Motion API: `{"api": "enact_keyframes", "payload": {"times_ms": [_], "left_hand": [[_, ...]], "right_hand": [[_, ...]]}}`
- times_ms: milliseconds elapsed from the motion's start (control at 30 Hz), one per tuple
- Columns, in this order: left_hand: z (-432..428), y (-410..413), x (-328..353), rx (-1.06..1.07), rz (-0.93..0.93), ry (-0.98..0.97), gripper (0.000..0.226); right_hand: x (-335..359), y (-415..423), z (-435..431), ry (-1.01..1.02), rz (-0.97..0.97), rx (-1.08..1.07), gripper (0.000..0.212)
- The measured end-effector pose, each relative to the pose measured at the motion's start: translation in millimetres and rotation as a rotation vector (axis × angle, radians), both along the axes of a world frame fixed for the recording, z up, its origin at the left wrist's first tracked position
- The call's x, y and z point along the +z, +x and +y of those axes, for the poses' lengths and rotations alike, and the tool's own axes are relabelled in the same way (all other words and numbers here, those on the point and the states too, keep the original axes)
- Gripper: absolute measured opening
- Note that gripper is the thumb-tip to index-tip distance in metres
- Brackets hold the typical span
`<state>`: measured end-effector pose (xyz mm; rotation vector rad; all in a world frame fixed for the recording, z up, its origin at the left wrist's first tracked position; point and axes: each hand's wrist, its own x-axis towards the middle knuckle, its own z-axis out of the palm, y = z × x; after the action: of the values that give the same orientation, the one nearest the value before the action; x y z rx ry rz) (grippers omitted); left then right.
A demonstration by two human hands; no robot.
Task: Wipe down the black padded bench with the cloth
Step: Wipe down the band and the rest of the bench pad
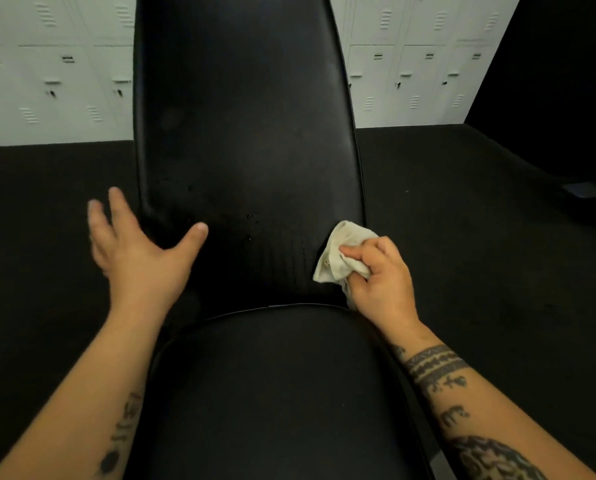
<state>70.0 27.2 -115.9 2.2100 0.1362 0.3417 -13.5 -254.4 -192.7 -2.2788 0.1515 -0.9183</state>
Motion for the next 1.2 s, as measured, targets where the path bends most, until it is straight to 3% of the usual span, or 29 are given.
{"api": "enact_keyframes", "payload": {"times_ms": [100,267,467,633,800,967,1067,1200], "left_hand": [[-1.0,-1.5,-15.7,-0.041,0.113,-0.142,0.118],[-7.8,5.3,-18.1,-0.025,0.154,-0.038,0.123],[-12.8,-0.5,-17.4,-0.043,0.157,0.015,0.119],[-12.0,-2.7,-19.0,-0.042,0.138,0.028,0.117],[-13.2,-3.9,-20.1,-0.046,0.128,0.025,0.116],[-12.0,-6.2,-18.7,-0.039,0.133,0.024,0.115],[-12.0,-6.7,-18.2,-0.042,0.126,0.027,0.115],[-12.8,-6.5,-19.3,-0.044,0.131,0.038,0.115]], "right_hand": [[7.8,4.7,0.9,-0.006,0.015,-0.017,0.033],[28.7,25.6,15.3,-0.028,-0.011,-0.016,0.029],[30.8,8.8,10.6,-0.268,0.165,0.181,0.041],[34.4,22.8,16.2,-0.186,0.061,-0.010,0.040],[26.4,4.6,3.0,-0.285,0.191,0.243,0.041],[10.0,-19.6,-24.2,-0.444,0.237,0.310,0.040],[6.4,-20.1,-28.3,-0.485,0.194,0.275,0.041],[36.6,19.8,-15.5,-0.347,0.018,0.030,0.034]]}}
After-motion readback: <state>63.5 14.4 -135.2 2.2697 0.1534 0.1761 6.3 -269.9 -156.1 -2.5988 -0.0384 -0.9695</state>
